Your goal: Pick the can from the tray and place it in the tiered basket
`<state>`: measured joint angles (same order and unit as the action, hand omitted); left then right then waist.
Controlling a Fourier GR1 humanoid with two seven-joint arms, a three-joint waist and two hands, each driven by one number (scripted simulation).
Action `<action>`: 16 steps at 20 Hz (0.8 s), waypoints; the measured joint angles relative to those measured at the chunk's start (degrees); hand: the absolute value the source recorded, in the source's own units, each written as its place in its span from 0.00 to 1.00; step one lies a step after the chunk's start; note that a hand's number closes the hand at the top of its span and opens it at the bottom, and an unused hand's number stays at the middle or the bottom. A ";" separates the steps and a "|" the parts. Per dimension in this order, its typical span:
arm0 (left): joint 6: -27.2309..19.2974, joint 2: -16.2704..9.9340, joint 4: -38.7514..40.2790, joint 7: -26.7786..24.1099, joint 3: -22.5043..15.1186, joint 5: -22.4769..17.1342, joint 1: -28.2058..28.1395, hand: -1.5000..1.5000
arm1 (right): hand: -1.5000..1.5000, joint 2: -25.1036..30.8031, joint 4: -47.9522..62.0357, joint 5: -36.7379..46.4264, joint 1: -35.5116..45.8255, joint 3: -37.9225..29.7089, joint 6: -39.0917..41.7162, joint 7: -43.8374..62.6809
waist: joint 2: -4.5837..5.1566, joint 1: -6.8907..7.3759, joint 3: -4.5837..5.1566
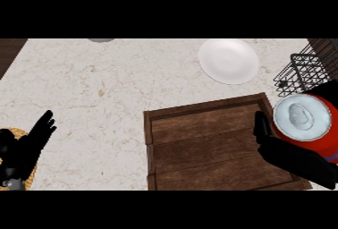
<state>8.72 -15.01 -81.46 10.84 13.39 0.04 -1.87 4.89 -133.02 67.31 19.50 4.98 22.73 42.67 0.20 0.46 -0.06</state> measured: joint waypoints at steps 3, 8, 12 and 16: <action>-0.51 0.31 1.18 -0.32 -0.17 0.60 0.69 0.50 | 1.00 0.44 4.52 -7.81 4.57 -8.24 -0.98 -3.10 | 0.03 -0.04 -0.01; 0.01 -0.05 3.03 -2.54 0.37 0.73 0.43 0.50 | 1.00 2.53 16.00 -19.00 11.58 -19.97 -5.29 -9.74 | 0.08 0.17 0.01; 0.25 -0.10 3.78 -2.45 0.39 0.86 0.98 0.50 | 1.00 7.02 27.26 -24.16 16.27 -25.97 -8.06 -15.33 | 0.00 0.11 0.01; 0.21 -0.42 4.24 -2.15 0.79 1.02 1.63 0.50 | 1.00 10.86 38.13 -26.32 19.58 -28.30 -11.54 -20.91 | -0.03 0.14 0.02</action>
<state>8.93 -15.43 -77.22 8.68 14.18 1.06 -0.24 15.75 -94.89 40.99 39.08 -23.32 11.20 21.76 0.18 0.60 -0.04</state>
